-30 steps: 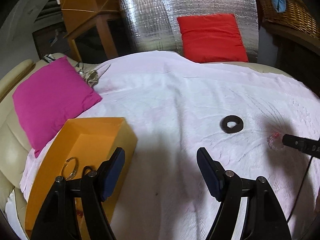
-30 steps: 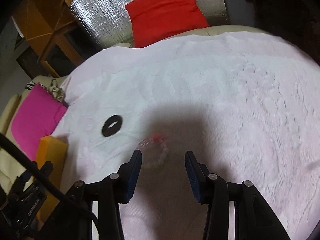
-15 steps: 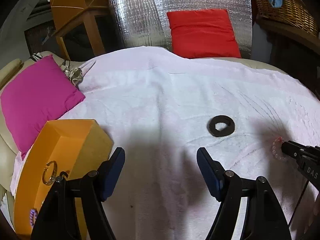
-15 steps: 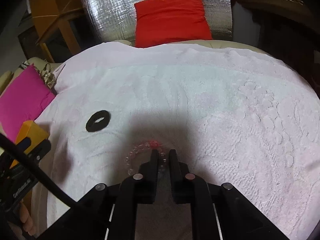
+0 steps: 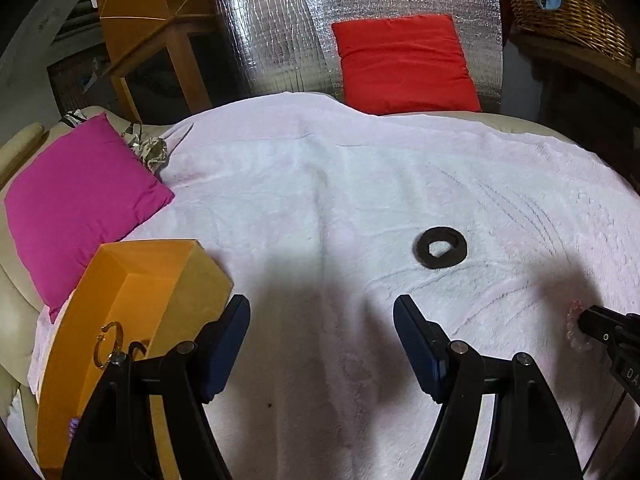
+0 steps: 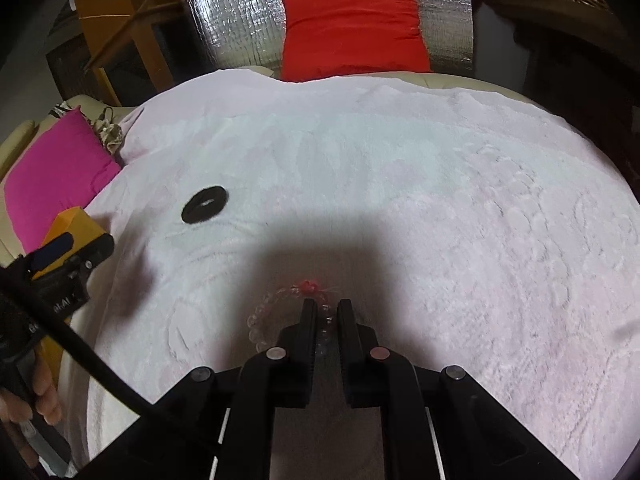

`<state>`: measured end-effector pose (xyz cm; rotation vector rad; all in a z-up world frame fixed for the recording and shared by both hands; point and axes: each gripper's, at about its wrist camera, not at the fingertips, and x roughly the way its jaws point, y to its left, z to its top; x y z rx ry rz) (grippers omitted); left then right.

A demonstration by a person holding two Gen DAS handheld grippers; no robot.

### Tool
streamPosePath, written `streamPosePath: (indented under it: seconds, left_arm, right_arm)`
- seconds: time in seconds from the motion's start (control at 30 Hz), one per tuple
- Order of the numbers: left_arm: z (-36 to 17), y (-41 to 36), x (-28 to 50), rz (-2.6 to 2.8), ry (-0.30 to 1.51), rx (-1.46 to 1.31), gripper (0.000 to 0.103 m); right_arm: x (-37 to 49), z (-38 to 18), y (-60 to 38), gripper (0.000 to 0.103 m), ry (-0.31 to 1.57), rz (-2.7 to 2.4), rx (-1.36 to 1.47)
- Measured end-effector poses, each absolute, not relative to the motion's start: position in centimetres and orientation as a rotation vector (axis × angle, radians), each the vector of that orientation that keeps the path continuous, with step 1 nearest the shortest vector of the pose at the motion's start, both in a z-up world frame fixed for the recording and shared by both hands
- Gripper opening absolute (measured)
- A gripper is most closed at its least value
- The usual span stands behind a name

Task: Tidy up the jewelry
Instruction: 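Close the right tool on the pink-clear bead bracelet while the left tool reaches the black hair tie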

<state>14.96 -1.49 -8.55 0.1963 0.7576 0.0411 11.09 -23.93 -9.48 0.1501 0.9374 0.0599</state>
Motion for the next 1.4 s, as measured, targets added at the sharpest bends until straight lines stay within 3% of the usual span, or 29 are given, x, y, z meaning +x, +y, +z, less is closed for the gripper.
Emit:
streamPosePath:
  seconds: [0.97,1.4]
  left_arm:
    - [-7.3,-0.3,11.4,-0.088,0.809,0.184,0.075]
    - [-8.7,-0.4,13.0,-0.069,0.838,0.217,0.075]
  right_arm:
    - [6.5,-9.4,-24.1,0.013,1.02,-0.1,0.171]
    - [5.2,-9.8,-25.2,0.013,0.917,-0.043,0.266]
